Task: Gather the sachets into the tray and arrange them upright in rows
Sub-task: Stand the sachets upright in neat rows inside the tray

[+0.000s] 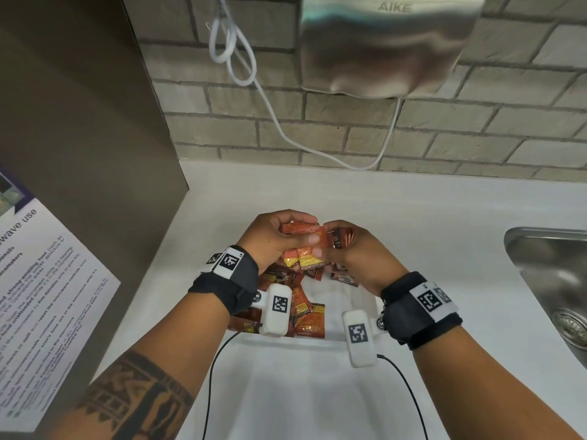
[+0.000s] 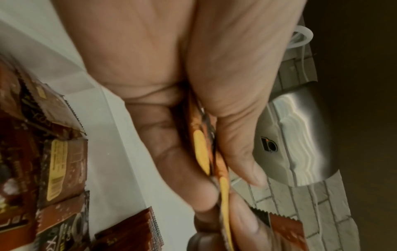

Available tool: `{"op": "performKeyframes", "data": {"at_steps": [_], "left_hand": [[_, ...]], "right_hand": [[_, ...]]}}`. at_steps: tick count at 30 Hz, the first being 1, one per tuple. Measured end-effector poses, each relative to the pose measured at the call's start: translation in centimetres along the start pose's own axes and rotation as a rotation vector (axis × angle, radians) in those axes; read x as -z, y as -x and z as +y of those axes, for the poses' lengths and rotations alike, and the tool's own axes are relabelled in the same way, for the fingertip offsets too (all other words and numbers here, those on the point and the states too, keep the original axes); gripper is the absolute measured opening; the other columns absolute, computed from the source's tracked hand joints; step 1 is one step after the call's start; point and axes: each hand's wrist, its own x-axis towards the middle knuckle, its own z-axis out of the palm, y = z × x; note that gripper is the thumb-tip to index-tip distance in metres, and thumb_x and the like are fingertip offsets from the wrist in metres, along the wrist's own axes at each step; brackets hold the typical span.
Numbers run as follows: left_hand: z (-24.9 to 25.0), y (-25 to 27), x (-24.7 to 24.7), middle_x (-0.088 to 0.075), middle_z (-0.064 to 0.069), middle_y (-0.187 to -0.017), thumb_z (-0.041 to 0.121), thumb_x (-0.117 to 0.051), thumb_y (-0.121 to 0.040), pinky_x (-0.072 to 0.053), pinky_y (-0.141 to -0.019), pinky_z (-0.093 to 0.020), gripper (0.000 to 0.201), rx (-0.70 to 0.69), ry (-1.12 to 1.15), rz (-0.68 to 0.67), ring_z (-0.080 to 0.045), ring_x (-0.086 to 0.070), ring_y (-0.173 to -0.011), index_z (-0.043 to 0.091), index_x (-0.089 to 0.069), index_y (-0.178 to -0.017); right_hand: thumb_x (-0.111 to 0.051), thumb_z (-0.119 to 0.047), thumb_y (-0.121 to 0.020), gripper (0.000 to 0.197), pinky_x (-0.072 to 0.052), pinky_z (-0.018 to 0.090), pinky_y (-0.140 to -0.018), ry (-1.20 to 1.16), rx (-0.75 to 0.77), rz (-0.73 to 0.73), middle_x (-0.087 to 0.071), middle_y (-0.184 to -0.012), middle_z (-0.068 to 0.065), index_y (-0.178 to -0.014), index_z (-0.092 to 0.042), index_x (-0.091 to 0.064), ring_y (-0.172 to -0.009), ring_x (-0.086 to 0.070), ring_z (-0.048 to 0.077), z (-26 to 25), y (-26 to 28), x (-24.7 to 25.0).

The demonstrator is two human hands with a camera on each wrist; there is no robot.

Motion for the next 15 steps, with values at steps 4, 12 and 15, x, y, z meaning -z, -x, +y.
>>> {"op": "performKeyframes", "data": {"at_steps": [4,12,15], "left_hand": [[-0.3,-0.3,0.4,-0.074,-0.013,-0.110,0.020,-0.070,-0.092,-0.062,-0.056,-0.040,0.025,0.015,0.022,0.000,-0.031,-0.074,-0.085,0.014,-0.072,-0.116],[-0.3,-0.7,1.0,-0.073,-0.014,-0.113,0.005,-0.064,-0.096,-0.061,-0.058,-0.035,0.022,0.024,0.035,0.048,-0.032,-0.074,-0.090,0.014,-0.070,-0.115],[-0.3,-0.6,1.3,-0.073,-0.017,-0.111,0.003,-0.061,-0.098,-0.060,-0.057,-0.033,0.018,0.032,0.049,0.081,-0.035,-0.075,-0.088,0.010,-0.069,-0.113]], "right_hand": [[-0.078,-0.005,-0.084,0.031,-0.058,0.053,-0.082,-0.034,0.002,0.078,-0.073,-0.103,0.019,-0.112,-0.005,-0.065,-0.089,-0.070,0.041,-0.5,-0.1,0.1],[-0.076,-0.008,-0.086,0.025,-0.052,0.017,-0.062,0.056,0.118,0.225,-0.076,-0.100,0.006,-0.109,-0.010,-0.067,-0.068,-0.069,0.004,-0.4,-0.7,0.3],[-0.079,-0.016,-0.085,0.021,-0.052,0.016,-0.075,0.154,0.258,0.316,-0.074,-0.100,0.000,-0.104,-0.015,-0.069,-0.085,-0.068,0.006,-0.1,-0.6,0.4]]}}
